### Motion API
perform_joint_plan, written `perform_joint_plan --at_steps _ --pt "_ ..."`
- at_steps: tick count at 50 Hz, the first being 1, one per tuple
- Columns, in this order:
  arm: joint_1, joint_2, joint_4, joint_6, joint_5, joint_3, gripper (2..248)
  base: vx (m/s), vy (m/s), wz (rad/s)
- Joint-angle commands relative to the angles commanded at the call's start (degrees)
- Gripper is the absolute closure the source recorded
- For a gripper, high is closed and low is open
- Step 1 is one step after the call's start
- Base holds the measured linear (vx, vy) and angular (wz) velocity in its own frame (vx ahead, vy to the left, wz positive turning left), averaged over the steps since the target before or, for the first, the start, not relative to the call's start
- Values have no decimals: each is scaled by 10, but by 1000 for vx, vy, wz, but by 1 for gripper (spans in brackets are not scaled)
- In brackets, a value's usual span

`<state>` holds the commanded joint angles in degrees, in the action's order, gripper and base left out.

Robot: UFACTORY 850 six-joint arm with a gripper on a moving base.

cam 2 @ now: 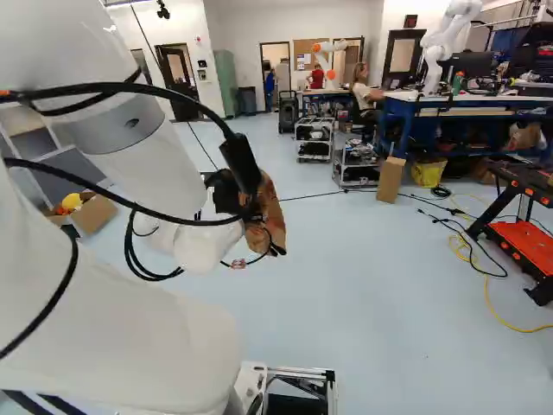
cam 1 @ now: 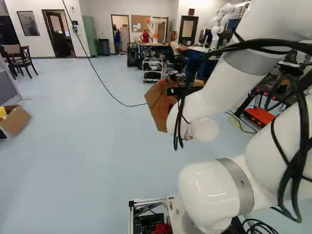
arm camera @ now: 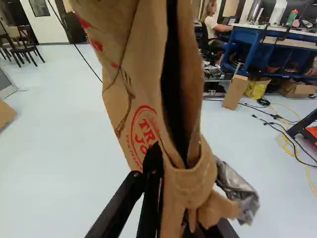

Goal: Pick up the grocery bag from the ground

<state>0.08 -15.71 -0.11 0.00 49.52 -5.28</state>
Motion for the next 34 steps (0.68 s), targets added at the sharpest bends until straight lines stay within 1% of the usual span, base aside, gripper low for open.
perform_joint_plan --at_steps 34 --pt "-1 -3 1 0 5 3 229 0 0 0"
